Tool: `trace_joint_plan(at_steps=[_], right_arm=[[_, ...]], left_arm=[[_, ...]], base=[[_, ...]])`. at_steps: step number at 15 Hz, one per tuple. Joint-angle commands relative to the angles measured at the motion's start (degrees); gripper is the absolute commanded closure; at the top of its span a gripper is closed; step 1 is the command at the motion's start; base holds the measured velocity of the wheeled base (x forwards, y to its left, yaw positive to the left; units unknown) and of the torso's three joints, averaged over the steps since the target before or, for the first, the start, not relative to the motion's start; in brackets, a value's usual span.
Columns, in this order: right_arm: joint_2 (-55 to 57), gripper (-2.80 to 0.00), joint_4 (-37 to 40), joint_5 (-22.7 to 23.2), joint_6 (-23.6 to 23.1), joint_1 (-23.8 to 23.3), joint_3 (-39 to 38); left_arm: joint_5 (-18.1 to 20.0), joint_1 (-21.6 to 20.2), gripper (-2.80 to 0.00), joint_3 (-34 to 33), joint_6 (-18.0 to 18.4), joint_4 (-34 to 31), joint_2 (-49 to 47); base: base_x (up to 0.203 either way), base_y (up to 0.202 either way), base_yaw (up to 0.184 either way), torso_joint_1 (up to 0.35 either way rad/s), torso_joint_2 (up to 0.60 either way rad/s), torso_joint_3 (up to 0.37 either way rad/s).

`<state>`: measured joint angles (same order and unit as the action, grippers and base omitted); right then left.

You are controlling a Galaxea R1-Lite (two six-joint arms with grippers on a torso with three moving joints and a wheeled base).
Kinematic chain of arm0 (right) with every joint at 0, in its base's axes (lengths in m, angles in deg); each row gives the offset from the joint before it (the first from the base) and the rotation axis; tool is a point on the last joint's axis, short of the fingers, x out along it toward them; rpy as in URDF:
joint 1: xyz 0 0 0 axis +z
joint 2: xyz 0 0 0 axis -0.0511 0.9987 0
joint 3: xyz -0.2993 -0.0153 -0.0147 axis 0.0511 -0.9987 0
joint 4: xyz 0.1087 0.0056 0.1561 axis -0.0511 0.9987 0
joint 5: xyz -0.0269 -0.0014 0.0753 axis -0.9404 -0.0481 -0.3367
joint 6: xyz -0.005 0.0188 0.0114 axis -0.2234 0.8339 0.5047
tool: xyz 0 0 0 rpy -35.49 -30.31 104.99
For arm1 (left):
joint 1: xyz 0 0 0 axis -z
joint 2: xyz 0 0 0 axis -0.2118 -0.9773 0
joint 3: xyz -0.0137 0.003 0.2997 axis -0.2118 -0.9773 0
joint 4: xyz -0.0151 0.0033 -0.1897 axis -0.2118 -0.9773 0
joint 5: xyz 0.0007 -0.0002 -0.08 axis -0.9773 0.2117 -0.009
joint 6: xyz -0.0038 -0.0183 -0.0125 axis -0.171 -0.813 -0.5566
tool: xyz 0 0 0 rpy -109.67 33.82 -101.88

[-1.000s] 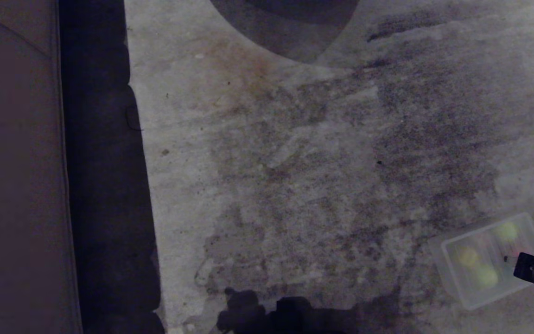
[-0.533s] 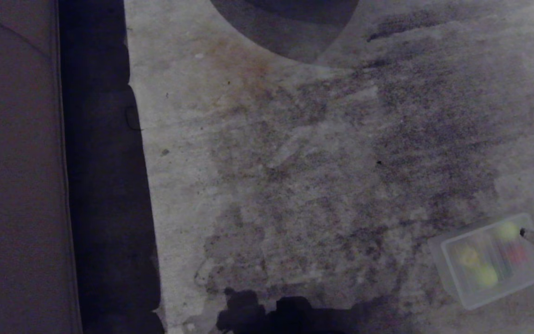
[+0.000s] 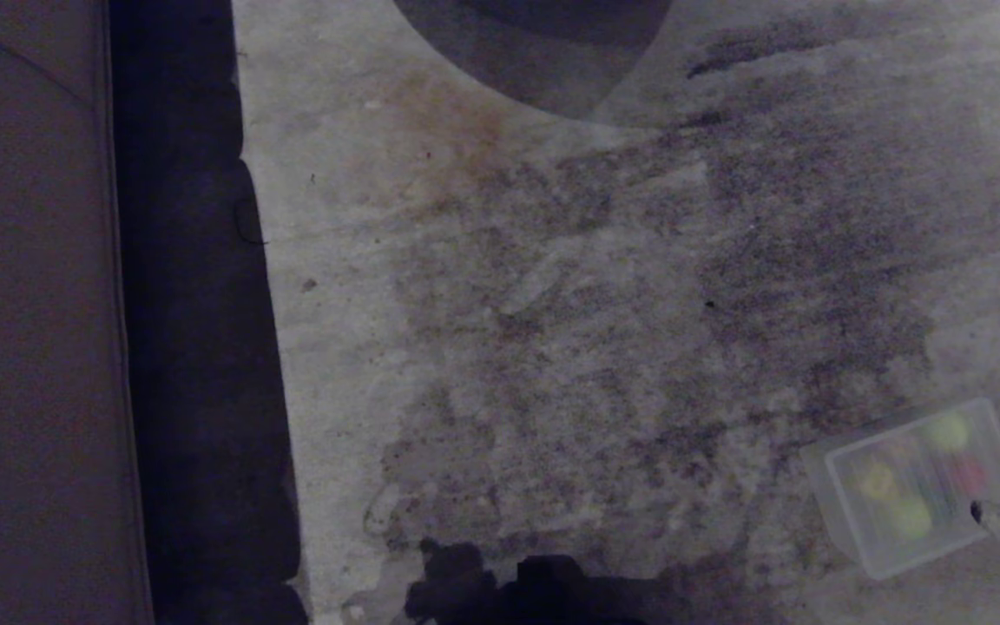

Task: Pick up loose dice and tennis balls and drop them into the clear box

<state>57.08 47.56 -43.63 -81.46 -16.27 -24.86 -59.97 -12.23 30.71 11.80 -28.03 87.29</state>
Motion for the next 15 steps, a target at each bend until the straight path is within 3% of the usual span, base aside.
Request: trace_joint_plan(at_steps=[1,5,8,15], right_arm=[[-16.5,0.0,7.2,-2.9,0.8,5.1,-1.7],[-38.8,0.0,24.0,-10.5,2.8,11.6,-3.7],[-51.8,0.0,28.8,-12.5,3.3,12.9,-4.0],[-54.2,0.0,29.8,-13.3,3.8,13.6,-4.4]], left_arm=[[0.0,0.0,0.0,0.0,0.0,0.0,-0.1],[0.0,0.0,0.0,0.0,-0.1,0.0,0.0],[-0.1,0.0,0.0,0.0,0.0,0.0,-0.1],[0.0,0.0,0.0,0.0,0.0,0.0,0.0]], base=[[0.0,0.0,0.0,0.0,0.0,0.0],[0.0,0.0,0.0,0.0,0.0,0.0],[0.0,0.0,0.0,0.0,0.0,0.0],[0.0,0.0,0.0,0.0,0.0,0.0]])
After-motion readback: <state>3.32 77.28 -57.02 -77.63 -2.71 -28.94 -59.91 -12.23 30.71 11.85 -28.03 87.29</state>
